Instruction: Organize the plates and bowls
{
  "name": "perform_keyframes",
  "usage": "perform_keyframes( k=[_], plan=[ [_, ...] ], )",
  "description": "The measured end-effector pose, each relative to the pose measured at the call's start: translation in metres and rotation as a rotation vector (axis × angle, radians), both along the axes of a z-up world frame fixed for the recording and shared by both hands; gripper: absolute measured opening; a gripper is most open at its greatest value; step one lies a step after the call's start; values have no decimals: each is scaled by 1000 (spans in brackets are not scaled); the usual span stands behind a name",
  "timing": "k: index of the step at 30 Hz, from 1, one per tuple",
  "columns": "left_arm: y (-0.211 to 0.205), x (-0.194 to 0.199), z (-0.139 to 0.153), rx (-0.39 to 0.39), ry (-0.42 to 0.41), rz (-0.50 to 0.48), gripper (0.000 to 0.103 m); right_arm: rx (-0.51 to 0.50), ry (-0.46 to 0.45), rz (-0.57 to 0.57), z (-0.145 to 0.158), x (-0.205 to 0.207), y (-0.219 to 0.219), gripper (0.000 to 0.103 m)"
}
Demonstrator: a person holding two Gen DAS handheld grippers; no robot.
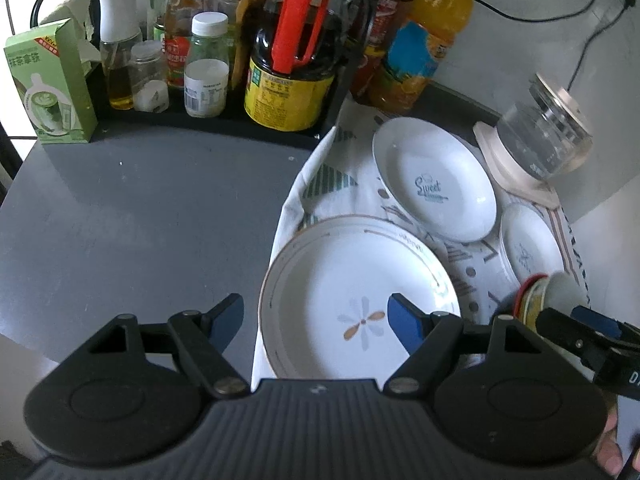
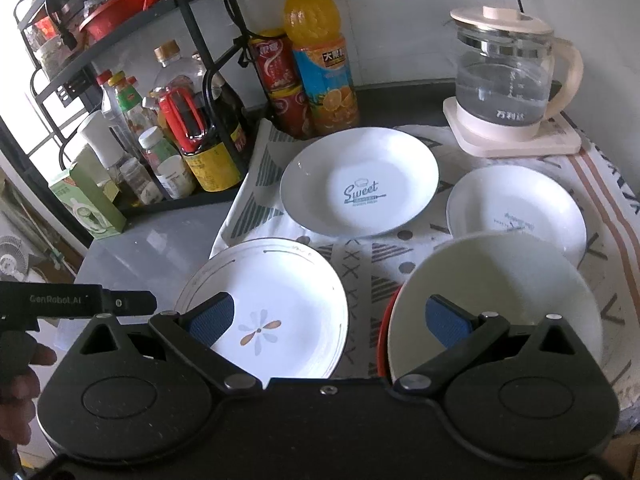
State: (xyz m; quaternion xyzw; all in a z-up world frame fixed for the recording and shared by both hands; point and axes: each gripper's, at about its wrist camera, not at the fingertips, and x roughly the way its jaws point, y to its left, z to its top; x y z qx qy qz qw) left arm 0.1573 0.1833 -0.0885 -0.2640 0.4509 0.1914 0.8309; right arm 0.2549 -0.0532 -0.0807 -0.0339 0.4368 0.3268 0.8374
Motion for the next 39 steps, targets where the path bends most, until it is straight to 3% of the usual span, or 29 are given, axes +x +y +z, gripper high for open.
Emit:
perform_keyframes(
  k=[13,20,24,28,33,39],
  plan=[
    [6,53,-8,-16,-20,17,77,-55,-16,-12,1,57,9,103],
    [2,95,-14,-27,-35,12,77,-6,60,-49,-9,99,11,101],
    [5,117,-22,-53,-47,41,77,-10,88,-68,-17,119,18,90],
    [11,137,-35,-94,-45,80,73,-11,141,-132,-28,147,19,68],
    [21,156,-51,-137,-52,118,57,25,225,-153,-46,186,22,46],
    [30,179,-75,-183,-21,132,39,-5,279,-181,-70,223,35,33]
  ],
)
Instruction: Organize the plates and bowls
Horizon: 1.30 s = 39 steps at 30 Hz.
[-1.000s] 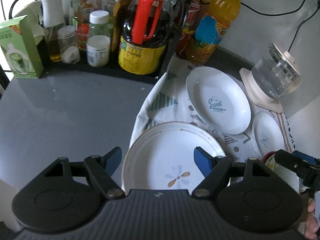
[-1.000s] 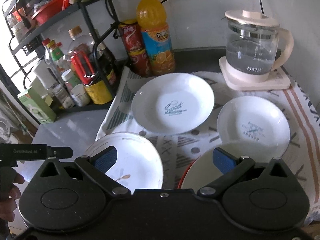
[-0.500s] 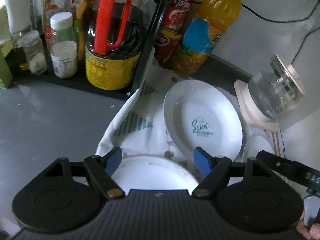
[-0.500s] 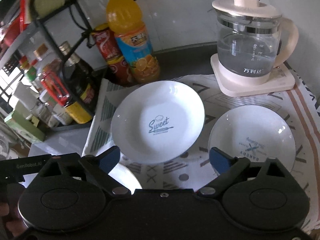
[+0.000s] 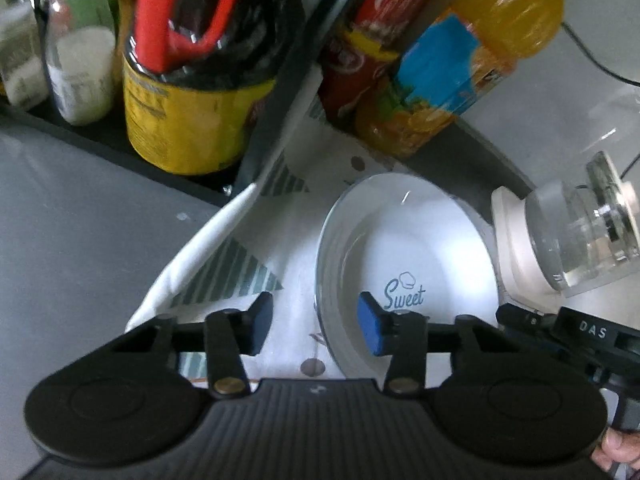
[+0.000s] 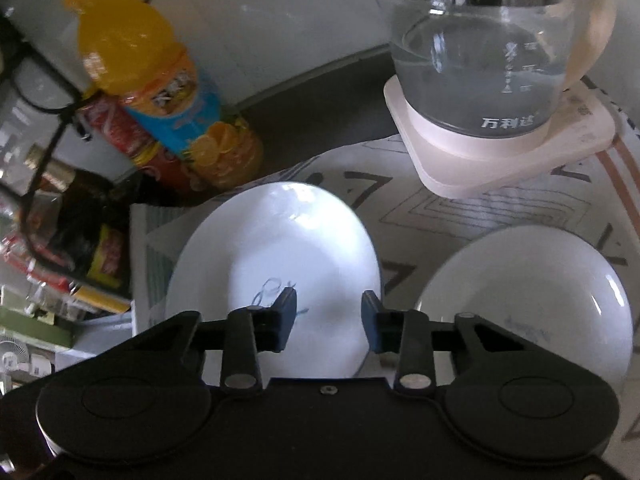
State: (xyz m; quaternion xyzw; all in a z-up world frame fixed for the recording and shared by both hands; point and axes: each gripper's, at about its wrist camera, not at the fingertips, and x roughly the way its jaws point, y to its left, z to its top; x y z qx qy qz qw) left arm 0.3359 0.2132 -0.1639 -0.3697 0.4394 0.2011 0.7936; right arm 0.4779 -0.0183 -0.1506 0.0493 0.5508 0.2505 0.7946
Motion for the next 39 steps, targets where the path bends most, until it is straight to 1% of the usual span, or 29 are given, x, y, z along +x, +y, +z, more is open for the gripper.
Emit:
perform_keyframes(
  k=[3,4,6,7,8,11,13,15,17,19,21,24,27,29,30,32,35,39],
  plan=[
    [1,8,-10,-21,10,7,32,-36,18,-7,-12,14,5,30],
    [1,10,-13,-29,14,10,31,-31,19,-3,-14,16,7,26],
    [2,13,-18,-49,14,15,28,-29,40,4,-20,22,10,23],
    [2,13,-19,-49,15,17,27,-34,41,6,-22,23,12,19],
    [3,14,-20,-47,25,20,26,-39,35,9,-21,25,14,18],
    [3,14,-22,-50,24,22,24,-45,12,-1,-15,27,15,18],
    [3,17,-23,-46,29,22,23,-30,-1,-9,-9,27,11,19],
    [3,17,-25,-48,33,29,18,-40,-15,-8,-7,28,9,19],
    [4,18,-26,-50,36,38,15,-65,-18,-11,-9,31,8,19],
    [4,19,-28,-52,37,48,13,-67,-7,-23,-13,33,6,20],
    [4,20,-29,-57,30,52,7,-78,2,-4,-19,33,11,21],
    [3,21,-28,-57,30,67,7,-108,13,13,-29,32,17,21],
    [5,22,-30,-79,25,79,8,-129,32,23,-42,31,22,20],
    [7,22,-31,-91,25,85,8,-114,63,36,-51,31,23,25],
    [6,22,-31,-89,27,86,8,-114,58,40,-51,31,25,26],
    [5,22,-30,-81,30,85,8,-127,72,48,-50,33,28,26],
    [6,20,-28,-79,30,87,8,-95,98,29,-50,36,22,23],
    [10,12,-18,-69,6,96,7,-32,78,44,-39,27,11,14]
  ],
)
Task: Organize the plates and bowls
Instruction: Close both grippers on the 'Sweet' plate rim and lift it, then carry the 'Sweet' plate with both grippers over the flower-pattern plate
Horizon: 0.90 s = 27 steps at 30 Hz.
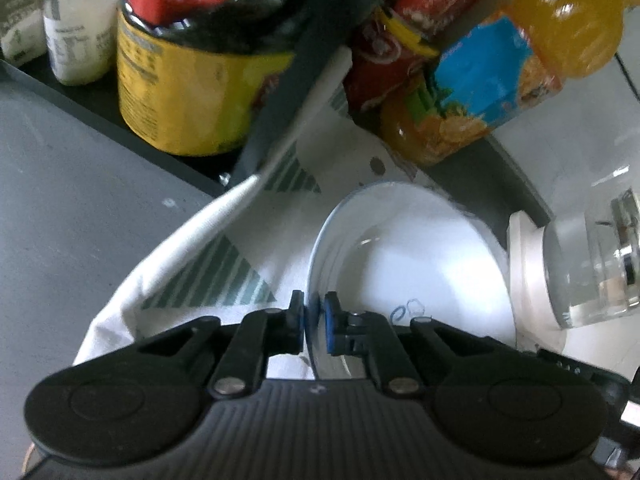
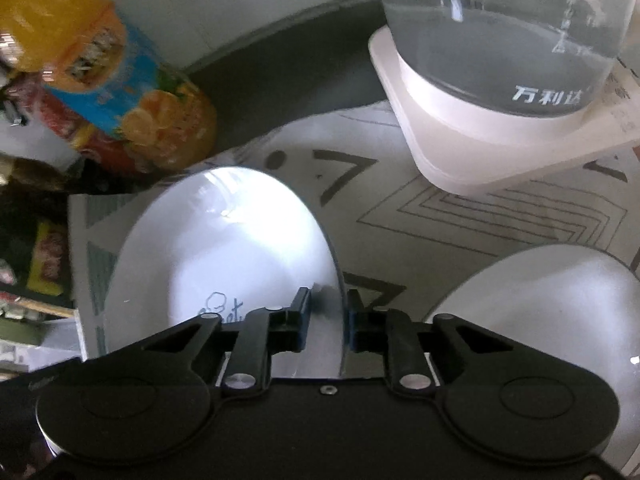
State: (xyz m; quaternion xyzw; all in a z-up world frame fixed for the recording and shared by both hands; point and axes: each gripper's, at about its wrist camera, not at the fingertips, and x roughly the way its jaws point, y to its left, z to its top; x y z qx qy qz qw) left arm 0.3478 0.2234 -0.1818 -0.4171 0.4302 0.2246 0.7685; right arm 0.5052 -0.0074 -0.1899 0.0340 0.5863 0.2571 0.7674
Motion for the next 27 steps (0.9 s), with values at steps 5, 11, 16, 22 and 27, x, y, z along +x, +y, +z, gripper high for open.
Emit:
perform_keyframes(
  k=[5,11,16,22,27],
  plan=[
    [8,-6,19,9,-50,-34,7,58,-36,2,17,-12,-8,9],
    [6,-23,35,15,-73,-37,7,94,-81,7,37,-26,-9,8],
    [2,-45,48,17,-89,-31,7,102,-128,18,59,-44,-8,8],
    [-2,-77,65,17,-125,-32,7,110,-182,37,81,-76,-10,8],
    [-4,-102,75,22,-142,-37,7,125,-205,49,94,-104,-16,8]
  ],
)
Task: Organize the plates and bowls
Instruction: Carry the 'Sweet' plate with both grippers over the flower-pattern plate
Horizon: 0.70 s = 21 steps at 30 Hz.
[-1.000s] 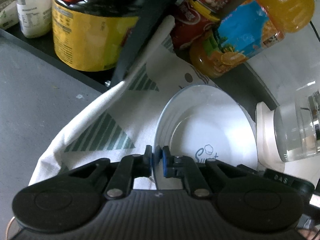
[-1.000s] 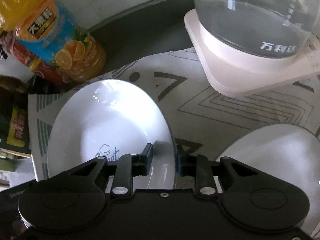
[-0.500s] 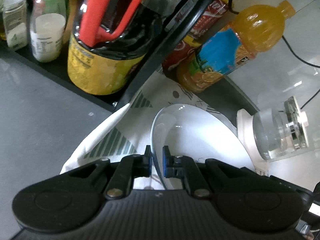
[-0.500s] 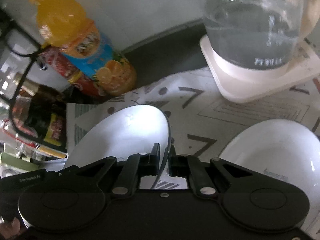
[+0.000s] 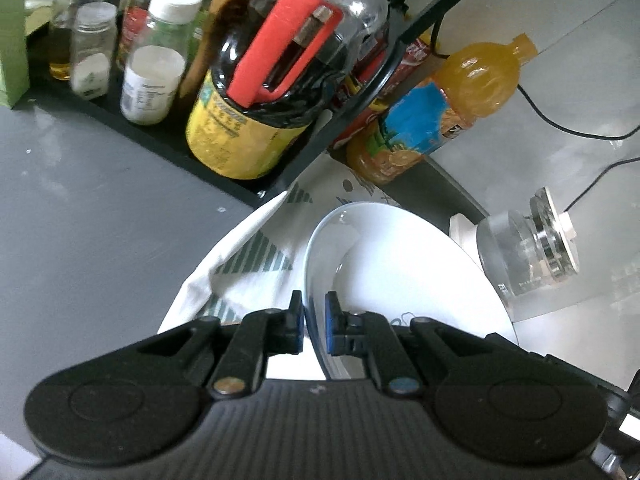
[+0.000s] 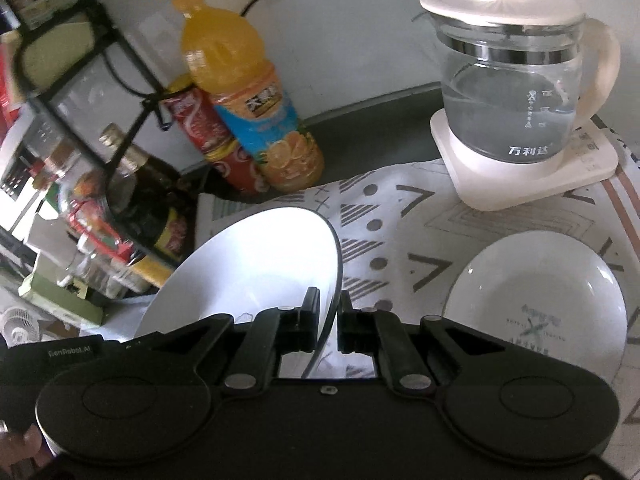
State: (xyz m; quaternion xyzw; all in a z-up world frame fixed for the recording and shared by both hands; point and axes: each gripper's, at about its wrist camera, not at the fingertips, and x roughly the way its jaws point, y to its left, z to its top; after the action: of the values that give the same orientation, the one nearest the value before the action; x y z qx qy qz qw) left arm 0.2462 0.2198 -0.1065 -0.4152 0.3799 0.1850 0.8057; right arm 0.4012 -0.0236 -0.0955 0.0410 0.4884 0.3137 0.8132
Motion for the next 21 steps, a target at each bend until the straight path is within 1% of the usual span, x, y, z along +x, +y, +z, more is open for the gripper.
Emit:
perform_keyframes(
  k=[11,15,21],
  plan=[
    [-7,-53,15,13,-6,0,7,11,-33,31,14,-56,-11,9],
    [-6,-70,15,19,2,10,7,8,-47,55,16,-77,-13,10],
    [-9,-90,9,31,30,4,7,-30,-79,95,12,-109,-12,11]
  ],
)
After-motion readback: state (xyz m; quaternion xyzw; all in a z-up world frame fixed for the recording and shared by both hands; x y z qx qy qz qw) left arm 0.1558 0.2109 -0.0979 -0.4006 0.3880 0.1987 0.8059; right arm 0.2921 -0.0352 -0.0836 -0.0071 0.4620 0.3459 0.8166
